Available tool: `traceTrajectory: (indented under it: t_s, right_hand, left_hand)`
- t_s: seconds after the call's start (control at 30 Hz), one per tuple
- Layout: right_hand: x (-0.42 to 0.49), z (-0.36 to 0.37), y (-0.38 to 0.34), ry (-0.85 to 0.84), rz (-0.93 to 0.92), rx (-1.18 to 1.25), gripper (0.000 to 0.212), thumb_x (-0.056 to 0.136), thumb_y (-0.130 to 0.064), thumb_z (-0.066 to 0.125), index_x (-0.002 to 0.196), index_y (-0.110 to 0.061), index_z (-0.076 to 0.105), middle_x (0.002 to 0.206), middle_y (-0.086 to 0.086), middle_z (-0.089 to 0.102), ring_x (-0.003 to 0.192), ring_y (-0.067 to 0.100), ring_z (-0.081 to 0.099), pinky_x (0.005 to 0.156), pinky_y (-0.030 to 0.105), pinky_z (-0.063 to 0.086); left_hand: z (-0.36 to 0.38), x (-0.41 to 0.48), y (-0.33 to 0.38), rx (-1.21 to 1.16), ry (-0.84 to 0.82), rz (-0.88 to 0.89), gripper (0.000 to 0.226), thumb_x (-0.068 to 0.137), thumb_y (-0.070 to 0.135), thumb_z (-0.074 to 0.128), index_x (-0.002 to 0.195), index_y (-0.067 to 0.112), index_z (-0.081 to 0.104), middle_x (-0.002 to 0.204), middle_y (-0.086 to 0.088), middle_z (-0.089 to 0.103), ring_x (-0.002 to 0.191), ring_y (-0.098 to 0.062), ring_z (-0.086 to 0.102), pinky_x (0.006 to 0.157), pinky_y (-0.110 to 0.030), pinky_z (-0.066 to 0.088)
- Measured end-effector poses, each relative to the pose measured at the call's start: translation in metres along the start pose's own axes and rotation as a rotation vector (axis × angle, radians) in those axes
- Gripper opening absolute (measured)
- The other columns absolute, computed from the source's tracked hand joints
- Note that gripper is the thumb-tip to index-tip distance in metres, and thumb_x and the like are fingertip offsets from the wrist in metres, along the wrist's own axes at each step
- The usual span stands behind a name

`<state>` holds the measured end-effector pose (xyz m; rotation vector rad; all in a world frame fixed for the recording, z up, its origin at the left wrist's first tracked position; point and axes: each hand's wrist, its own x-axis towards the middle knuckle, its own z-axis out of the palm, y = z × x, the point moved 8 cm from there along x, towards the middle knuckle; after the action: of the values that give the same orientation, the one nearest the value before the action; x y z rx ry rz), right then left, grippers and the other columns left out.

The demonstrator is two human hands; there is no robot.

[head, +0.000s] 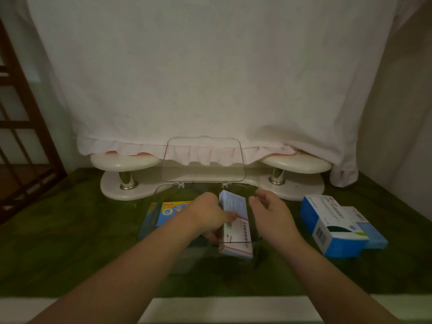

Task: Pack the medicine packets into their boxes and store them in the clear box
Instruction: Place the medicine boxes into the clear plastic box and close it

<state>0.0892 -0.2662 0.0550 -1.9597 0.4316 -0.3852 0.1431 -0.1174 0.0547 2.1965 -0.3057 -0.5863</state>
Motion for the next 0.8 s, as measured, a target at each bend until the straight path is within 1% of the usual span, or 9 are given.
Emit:
traceTrajectory:
  t_s: [0.17, 0.27, 0.33, 0.4, 0.5, 0.63, 0.67, 0.77, 0.8]
  right_hand:
    - [0.0, 0.002, 0.002, -0.019, 0.027, -0.037, 0.043, 0.102, -0.022, 0.044, 0.145, -0.022, 0.042, 0.14, 0.001, 0.052, 0.078, -0.001, 0.051, 0.057, 0.014, 0.04]
    - [-0.001, 0.003, 0.002, -0.022, 0.024, -0.057, 0.043, 0.102, -0.022, 0.044, 0.145, -0.023, 0.043, 0.143, 0.0, 0.05, 0.102, 0.008, 0.057, 0.069, 0.017, 0.046]
    - [-0.002, 0.004, 0.002, -0.029, 0.028, -0.063, 0.044, 0.102, -0.022, 0.044, 0.146, -0.023, 0.042, 0.143, 0.0, 0.05, 0.099, 0.006, 0.057, 0.066, 0.017, 0.046]
    - [-0.002, 0.004, 0.002, -0.034, 0.029, -0.066, 0.044, 0.102, -0.022, 0.043, 0.146, -0.023, 0.041, 0.142, 0.0, 0.051, 0.096, 0.005, 0.057, 0.066, 0.017, 0.046]
    - [-0.003, 0.004, 0.001, -0.031, 0.024, -0.073, 0.044, 0.102, -0.022, 0.043, 0.146, -0.023, 0.041, 0.142, 0.002, 0.051, 0.108, 0.011, 0.056, 0.075, 0.021, 0.05]
    - [-0.004, 0.004, 0.0, -0.042, 0.024, -0.074, 0.044, 0.102, -0.023, 0.043, 0.146, -0.023, 0.04, 0.142, 0.001, 0.051, 0.093, 0.003, 0.054, 0.061, 0.015, 0.042]
    - [-0.004, 0.003, -0.001, -0.038, 0.024, -0.078, 0.044, 0.102, -0.023, 0.042, 0.146, -0.023, 0.041, 0.143, -0.001, 0.05, 0.09, 0.002, 0.054, 0.06, 0.013, 0.039]
    - [-0.004, 0.003, -0.001, -0.029, 0.017, -0.09, 0.044, 0.102, -0.022, 0.043, 0.146, -0.024, 0.042, 0.148, -0.003, 0.047, 0.101, 0.002, 0.054, 0.063, 0.011, 0.035]
    - [-0.004, 0.003, -0.002, -0.028, 0.015, -0.098, 0.044, 0.102, -0.022, 0.043, 0.146, -0.023, 0.042, 0.148, -0.003, 0.046, 0.093, 0.0, 0.053, 0.061, 0.012, 0.036]
  left_hand:
    - [0.009, 0.007, -0.003, 0.015, -0.013, -0.04, 0.017, 0.095, 0.026, 0.062, 0.101, 0.011, 0.059, 0.093, -0.008, 0.071, 0.072, -0.019, 0.069, 0.058, -0.028, 0.06]
    - [0.016, 0.008, -0.006, -0.012, -0.045, -0.087, 0.013, 0.098, 0.023, 0.058, 0.091, 0.013, 0.056, 0.084, -0.007, 0.068, 0.067, -0.019, 0.068, 0.052, -0.029, 0.059]
    - [0.016, 0.008, -0.007, 0.029, -0.044, -0.11, 0.017, 0.1, 0.024, 0.054, 0.087, 0.014, 0.056, 0.086, -0.009, 0.067, 0.072, -0.023, 0.069, 0.053, -0.03, 0.059]
    - [0.012, 0.01, -0.006, 0.102, -0.03, -0.111, 0.018, 0.101, 0.026, 0.051, 0.091, 0.012, 0.058, 0.091, -0.01, 0.068, 0.083, -0.028, 0.072, 0.06, -0.033, 0.061]
    - [0.008, 0.014, -0.005, 0.252, -0.013, -0.111, 0.022, 0.101, 0.026, 0.05, 0.104, 0.007, 0.06, 0.103, -0.014, 0.07, 0.091, -0.03, 0.072, 0.068, -0.033, 0.061]
    - [0.006, 0.017, -0.002, 0.426, 0.036, -0.057, 0.015, 0.098, 0.025, 0.056, 0.096, 0.01, 0.06, 0.096, -0.01, 0.067, 0.093, -0.025, 0.068, 0.067, -0.028, 0.056]
    - [0.006, 0.017, -0.002, 0.435, 0.041, -0.048, 0.016, 0.097, 0.024, 0.058, 0.097, 0.009, 0.061, 0.095, -0.01, 0.067, 0.091, -0.025, 0.068, 0.07, -0.031, 0.058]
    - [0.007, 0.017, -0.005, 0.404, 0.017, -0.049, 0.02, 0.095, 0.022, 0.06, 0.103, 0.004, 0.063, 0.102, -0.015, 0.069, 0.093, -0.028, 0.07, 0.084, -0.041, 0.06]
    - [0.007, 0.018, -0.005, 0.392, 0.011, -0.049, 0.02, 0.095, 0.022, 0.061, 0.104, 0.004, 0.063, 0.102, -0.015, 0.07, 0.093, -0.029, 0.07, 0.085, -0.042, 0.06]
